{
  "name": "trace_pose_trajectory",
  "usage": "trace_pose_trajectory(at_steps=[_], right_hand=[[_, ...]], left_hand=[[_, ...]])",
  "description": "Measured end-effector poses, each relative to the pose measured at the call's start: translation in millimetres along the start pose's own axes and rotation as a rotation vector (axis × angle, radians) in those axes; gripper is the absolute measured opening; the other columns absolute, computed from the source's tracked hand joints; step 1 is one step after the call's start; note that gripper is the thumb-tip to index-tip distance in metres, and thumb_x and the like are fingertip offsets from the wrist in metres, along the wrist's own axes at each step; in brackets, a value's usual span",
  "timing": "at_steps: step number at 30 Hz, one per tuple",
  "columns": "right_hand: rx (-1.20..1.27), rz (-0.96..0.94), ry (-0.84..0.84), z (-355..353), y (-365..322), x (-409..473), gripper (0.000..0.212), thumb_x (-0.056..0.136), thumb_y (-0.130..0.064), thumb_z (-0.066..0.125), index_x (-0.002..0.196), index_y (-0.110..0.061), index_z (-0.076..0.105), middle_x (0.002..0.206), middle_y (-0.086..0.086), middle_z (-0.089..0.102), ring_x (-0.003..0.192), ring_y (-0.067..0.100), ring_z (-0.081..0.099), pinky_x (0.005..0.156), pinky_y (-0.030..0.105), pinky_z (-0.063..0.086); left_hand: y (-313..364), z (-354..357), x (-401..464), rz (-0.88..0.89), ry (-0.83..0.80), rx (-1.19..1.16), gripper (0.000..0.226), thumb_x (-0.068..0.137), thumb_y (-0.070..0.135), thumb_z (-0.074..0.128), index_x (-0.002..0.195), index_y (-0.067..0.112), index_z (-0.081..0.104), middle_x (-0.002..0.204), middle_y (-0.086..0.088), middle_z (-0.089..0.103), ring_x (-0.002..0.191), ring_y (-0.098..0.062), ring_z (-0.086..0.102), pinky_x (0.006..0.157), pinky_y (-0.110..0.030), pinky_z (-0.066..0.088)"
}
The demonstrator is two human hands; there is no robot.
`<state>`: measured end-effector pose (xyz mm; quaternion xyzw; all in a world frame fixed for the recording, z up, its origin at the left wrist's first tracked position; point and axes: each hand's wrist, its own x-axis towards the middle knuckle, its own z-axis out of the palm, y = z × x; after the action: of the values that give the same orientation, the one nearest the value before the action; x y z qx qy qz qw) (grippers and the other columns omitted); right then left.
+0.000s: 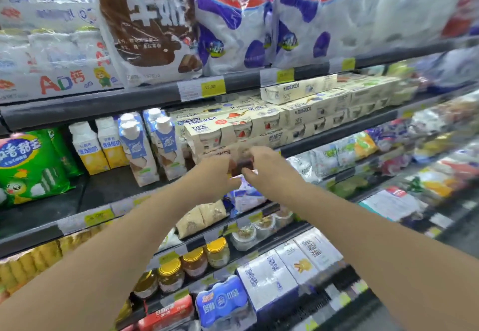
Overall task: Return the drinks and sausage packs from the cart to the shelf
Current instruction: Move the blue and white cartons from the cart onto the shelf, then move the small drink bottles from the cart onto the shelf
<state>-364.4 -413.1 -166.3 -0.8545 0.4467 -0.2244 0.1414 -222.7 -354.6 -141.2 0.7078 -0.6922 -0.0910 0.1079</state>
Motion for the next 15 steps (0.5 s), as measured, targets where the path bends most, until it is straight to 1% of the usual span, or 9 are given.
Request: trace_pose_trajectory(at_steps=[2, 5, 6, 8, 10, 12, 13, 15], right_hand=[[-0.117, 0.095, -0.037, -26.2, 52.8, -20.0, 0.042, 0.096, -0.033, 0.057, 0.13, -0.01, 0.051, 0.129, 0.011, 0.053, 0.122, 0.03, 0.05, 0.098, 0.043, 0.046], [-0.264, 0.247, -0.068, -71.3, 135.7, -67.3, 0.059, 0.096, -0.036, 0.056, 0.146, -0.012, 0.037, 0.141, 0.01, 0.047, 0.13, 0.032, 0.044, 0.1, 0.046, 0.046], [-0.298, 0.294, -0.065, -86.2, 163.5, -86.1, 0.059, 0.095, -0.035, 0.056, 0.146, -0.011, 0.037, 0.141, 0.01, 0.047, 0.129, 0.033, 0.046, 0.098, 0.045, 0.047], [-0.37, 0.396, -0.082, -113.5, 214.4, -125.1, 0.054, 0.095, -0.035, 0.056, 0.14, -0.009, 0.041, 0.135, 0.012, 0.047, 0.123, 0.034, 0.049, 0.091, 0.041, 0.047], [-0.419, 0.483, -0.11, -138.6, 259.4, -163.1, 0.052, 0.095, -0.038, 0.057, 0.137, -0.01, 0.043, 0.133, 0.013, 0.047, 0.12, 0.033, 0.05, 0.088, 0.041, 0.045], [-0.457, 0.543, -0.116, -162.1, 298.2, -198.2, 0.049, 0.094, -0.04, 0.057, 0.131, -0.01, 0.045, 0.13, 0.012, 0.049, 0.117, 0.032, 0.05, 0.085, 0.04, 0.043], [-0.473, 0.573, -0.111, -173.6, 315.7, -215.7, 0.047, 0.094, -0.038, 0.057, 0.129, -0.009, 0.046, 0.129, 0.012, 0.049, 0.118, 0.032, 0.049, 0.086, 0.041, 0.042], [-0.48, 0.626, -0.087, -194.2, 347.9, -249.0, 0.047, 0.095, -0.035, 0.056, 0.131, -0.008, 0.045, 0.133, 0.014, 0.047, 0.122, 0.033, 0.046, 0.094, 0.043, 0.041]], left_hand=[[37.4, 12.8, 22.8, 0.057, -0.044, 0.113, 0.035, 0.094, 0.029, 0.058, 0.121, 0.007, 0.055, 0.118, -0.01, 0.061, 0.104, -0.029, 0.058, 0.08, -0.035, 0.045], [100.9, 43.4, 56.4, 0.144, -0.089, 0.233, 0.042, 0.095, 0.031, 0.057, 0.127, 0.005, 0.049, 0.129, -0.015, 0.055, 0.114, -0.032, 0.054, 0.086, -0.036, 0.044], [124.1, 56.7, 66.2, 0.167, -0.102, 0.262, 0.046, 0.095, 0.032, 0.058, 0.13, 0.005, 0.047, 0.13, -0.016, 0.054, 0.116, -0.032, 0.054, 0.089, -0.037, 0.046], [173.6, 83.9, 79.9, 0.2, -0.122, 0.283, 0.048, 0.093, 0.032, 0.059, 0.132, 0.005, 0.047, 0.132, -0.017, 0.051, 0.119, -0.035, 0.053, 0.094, -0.041, 0.048], [226.1, 111.1, 88.5, 0.247, -0.137, 0.28, 0.043, 0.092, 0.028, 0.057, 0.127, 0.004, 0.048, 0.131, -0.018, 0.051, 0.119, -0.037, 0.053, 0.093, -0.043, 0.048], [279.0, 136.0, 96.1, 0.307, -0.151, 0.312, 0.044, 0.09, 0.028, 0.058, 0.125, 0.003, 0.048, 0.13, -0.019, 0.053, 0.12, -0.038, 0.053, 0.093, -0.043, 0.048], [307.0, 146.7, 98.1, 0.333, -0.161, 0.325, 0.047, 0.089, 0.028, 0.058, 0.128, 0.003, 0.046, 0.131, -0.019, 0.052, 0.121, -0.038, 0.052, 0.092, -0.043, 0.048], [360.9, 166.9, 102.2, 0.399, -0.192, 0.311, 0.053, 0.092, 0.031, 0.056, 0.135, 0.004, 0.042, 0.135, -0.018, 0.048, 0.124, -0.037, 0.048, 0.094, -0.043, 0.046]])
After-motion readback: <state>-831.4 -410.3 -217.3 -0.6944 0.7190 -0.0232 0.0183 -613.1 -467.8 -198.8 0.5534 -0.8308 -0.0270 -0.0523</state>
